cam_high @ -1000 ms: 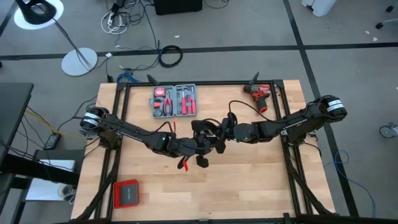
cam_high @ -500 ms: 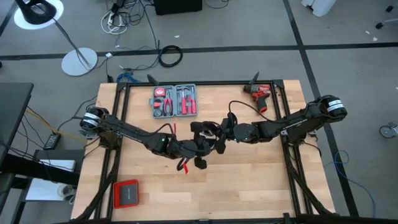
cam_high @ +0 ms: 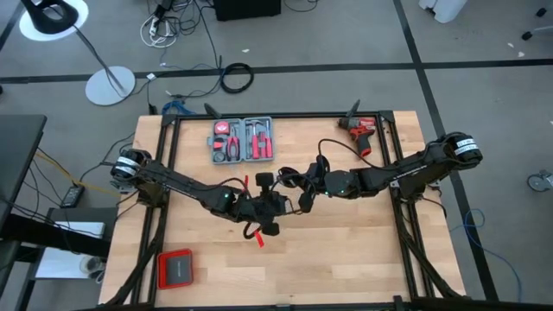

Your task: Coil cords

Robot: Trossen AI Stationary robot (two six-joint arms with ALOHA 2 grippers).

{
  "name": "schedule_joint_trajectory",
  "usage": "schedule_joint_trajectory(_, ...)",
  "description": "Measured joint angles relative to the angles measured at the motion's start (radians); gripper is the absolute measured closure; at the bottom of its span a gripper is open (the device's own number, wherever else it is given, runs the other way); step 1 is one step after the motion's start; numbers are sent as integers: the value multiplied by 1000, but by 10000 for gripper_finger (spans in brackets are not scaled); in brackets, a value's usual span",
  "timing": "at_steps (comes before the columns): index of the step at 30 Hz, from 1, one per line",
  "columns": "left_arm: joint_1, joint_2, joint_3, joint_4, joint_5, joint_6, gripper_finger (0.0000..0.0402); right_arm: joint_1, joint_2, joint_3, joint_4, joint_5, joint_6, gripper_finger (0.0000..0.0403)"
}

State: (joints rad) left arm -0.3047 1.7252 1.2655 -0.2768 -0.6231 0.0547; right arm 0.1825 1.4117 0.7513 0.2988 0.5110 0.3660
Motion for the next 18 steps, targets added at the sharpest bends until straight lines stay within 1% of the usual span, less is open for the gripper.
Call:
schedule_joint_trajectory(5,-14,0,0,-134,-1,-115,371,0,0,0,-1,-1,-1,403)
schedule_joint_trajectory(11,-48,0,0,-282,-1,-222,370,0,0,0,-16,-1,-1,403)
schedule_joint_trajectory(18,-77,-1,-47,-317,12,-323,369,8,0,0,-16,-3,-1,403)
